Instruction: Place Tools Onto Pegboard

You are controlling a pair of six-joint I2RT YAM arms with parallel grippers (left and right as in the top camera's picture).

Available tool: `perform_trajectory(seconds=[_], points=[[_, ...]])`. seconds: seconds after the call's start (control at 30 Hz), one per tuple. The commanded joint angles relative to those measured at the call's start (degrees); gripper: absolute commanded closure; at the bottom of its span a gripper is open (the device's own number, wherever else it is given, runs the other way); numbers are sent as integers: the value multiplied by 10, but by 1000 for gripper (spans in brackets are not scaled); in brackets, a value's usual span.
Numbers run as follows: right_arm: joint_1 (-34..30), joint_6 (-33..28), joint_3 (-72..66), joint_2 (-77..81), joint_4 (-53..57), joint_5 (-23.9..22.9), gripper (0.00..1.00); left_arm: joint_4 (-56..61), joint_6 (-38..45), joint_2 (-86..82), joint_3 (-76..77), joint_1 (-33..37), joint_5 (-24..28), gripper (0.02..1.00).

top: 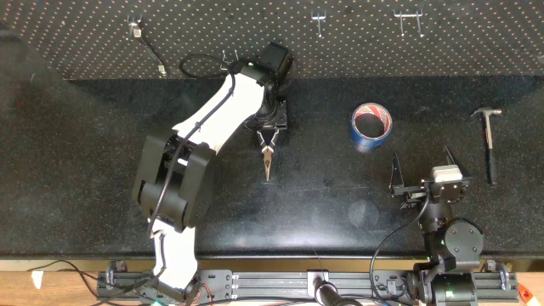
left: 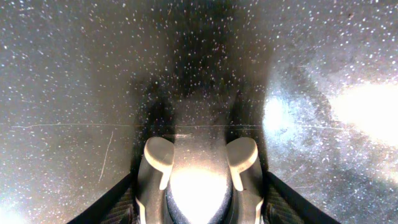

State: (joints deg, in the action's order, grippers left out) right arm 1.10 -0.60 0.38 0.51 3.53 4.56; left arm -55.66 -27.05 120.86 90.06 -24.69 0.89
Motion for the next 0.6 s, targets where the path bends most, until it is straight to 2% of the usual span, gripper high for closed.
perform_trajectory(seconds=[0.03,0.17,0.43,0.6], points=[[-3,-7,-2,-5,3,-5,25,-1,1,3,-4,3,-2,991],[-3,-7,-2,-5,3,-5,25,-2,1,-4,-4,2,-2,991],[-3,-7,-2,-5,3,-5,25,-30,2,-129,-4,-5,-11,991],[-3,-7,-2,-5,3,-5,25,-75,6,-229,-4,-5,-46,989]])
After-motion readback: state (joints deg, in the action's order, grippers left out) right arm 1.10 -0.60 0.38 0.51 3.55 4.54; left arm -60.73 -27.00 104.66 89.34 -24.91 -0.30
